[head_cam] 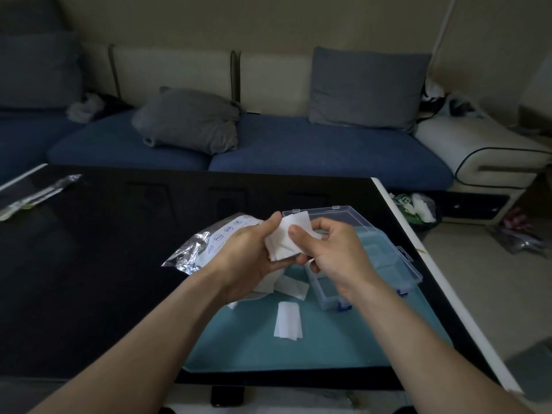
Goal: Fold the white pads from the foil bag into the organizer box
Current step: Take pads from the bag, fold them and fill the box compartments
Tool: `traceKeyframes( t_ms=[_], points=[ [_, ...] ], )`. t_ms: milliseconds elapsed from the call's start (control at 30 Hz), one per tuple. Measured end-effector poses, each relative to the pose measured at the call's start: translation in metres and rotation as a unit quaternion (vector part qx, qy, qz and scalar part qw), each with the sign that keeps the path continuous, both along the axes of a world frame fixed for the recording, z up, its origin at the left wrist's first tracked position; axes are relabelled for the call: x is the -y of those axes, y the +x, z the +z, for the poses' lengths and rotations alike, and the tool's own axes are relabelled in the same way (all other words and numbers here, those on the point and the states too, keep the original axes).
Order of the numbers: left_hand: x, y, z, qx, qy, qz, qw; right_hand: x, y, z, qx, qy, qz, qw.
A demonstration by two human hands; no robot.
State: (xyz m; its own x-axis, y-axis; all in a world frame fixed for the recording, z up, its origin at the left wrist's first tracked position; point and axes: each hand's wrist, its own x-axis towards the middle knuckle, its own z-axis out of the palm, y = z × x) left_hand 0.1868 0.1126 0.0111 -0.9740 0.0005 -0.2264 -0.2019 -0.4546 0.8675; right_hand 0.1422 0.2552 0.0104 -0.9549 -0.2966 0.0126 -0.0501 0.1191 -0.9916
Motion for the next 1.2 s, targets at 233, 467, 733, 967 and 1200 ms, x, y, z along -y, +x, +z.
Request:
traceKeyframes(
  t_ms=[233,467,733,967,1200],
  points=[
    [-0.005,-0.001,-0.007,0.005,-0.039,0.089,0.995,0.003,0.004,-0.003,-0.042,0.081,0.020,0.996],
    [0.003,0.000,-0.002,0.005,0.009,0.109,0.994,-0.015,-0.015,-0.002,-0.020,0.070,0.018,0.997],
    [0.010,-0.002,-0.005,0.025,-0.022,0.165,0.986,-0.030,-0.029,0.003,0.045,-0.053,-0.051,0.996],
    [0.005,-0.003,-0.007,0.019,-0.003,0.093,0.995,-0.017,-0.017,-0.001,0.030,0.052,0.020,0.998],
    [0.020,-0.003,-0.012,0.032,-0.002,0.142,0.989,-0.024,-0.021,0.005,0.072,-0.022,0.033,0.997]
  ],
)
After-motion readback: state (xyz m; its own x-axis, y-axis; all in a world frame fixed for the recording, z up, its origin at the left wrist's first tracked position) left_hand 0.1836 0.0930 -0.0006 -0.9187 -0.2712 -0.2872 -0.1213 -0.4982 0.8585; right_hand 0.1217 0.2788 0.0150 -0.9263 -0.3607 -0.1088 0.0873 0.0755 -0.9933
